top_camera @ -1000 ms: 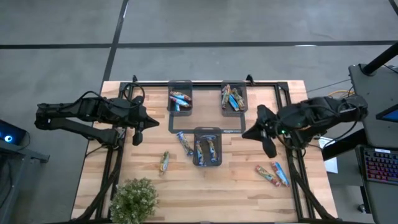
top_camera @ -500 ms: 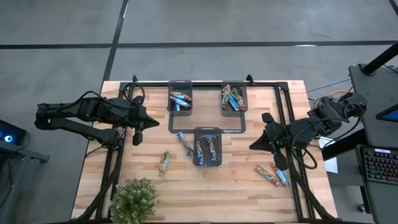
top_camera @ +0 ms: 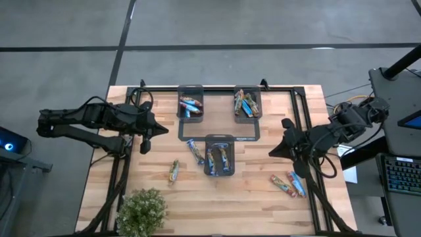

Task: Pick and place Granola Bars by type
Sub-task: Put the red granola bar into the left black bin

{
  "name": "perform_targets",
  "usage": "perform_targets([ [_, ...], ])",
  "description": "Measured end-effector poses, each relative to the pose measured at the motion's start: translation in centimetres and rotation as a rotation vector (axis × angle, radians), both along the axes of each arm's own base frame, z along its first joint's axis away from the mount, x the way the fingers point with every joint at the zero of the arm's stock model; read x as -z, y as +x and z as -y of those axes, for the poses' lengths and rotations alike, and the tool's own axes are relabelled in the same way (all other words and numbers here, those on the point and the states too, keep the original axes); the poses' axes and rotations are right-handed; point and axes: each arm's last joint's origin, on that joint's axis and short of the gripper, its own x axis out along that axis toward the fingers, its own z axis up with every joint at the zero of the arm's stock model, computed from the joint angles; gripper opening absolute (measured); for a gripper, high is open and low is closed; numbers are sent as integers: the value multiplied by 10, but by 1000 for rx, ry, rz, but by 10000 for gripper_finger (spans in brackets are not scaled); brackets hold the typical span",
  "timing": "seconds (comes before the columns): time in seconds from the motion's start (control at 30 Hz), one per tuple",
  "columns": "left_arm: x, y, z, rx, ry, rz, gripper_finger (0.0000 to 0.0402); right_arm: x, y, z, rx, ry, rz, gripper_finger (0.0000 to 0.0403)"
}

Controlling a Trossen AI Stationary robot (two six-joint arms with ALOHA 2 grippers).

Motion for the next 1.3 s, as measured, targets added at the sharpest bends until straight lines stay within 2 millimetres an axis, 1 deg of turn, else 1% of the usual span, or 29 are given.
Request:
perform_targets([
  [0.2, 0, -1, 0, 15, 24, 2, 0, 4, -4, 3, 9, -19, -20, 9],
  [0.33, -2, -4, 0, 15, 23, 13, 0, 12, -9, 7, 65, -25, -20, 9],
  [0.57, -7, -18, -1, 27, 42, 55, 0, 31, -22, 15, 129, 47, -59, 9],
  [0.73, -10, -25, -2, 19, 47, 83, 0, 40, -29, 18, 176, 103, -76, 9],
  [1.03, -10, -28, -3, 4, 56, 88, 0, 44, -25, 16, 245, 197, -115, 9],
  [1.17, -10, -28, -3, 4, 56, 88, 0, 46, -21, 13, 238, 208, -140, 9],
  [1.3, -10, -28, -3, 3, 53, 89, 0, 48, -19, 11, 236, 238, -169, 25],
])
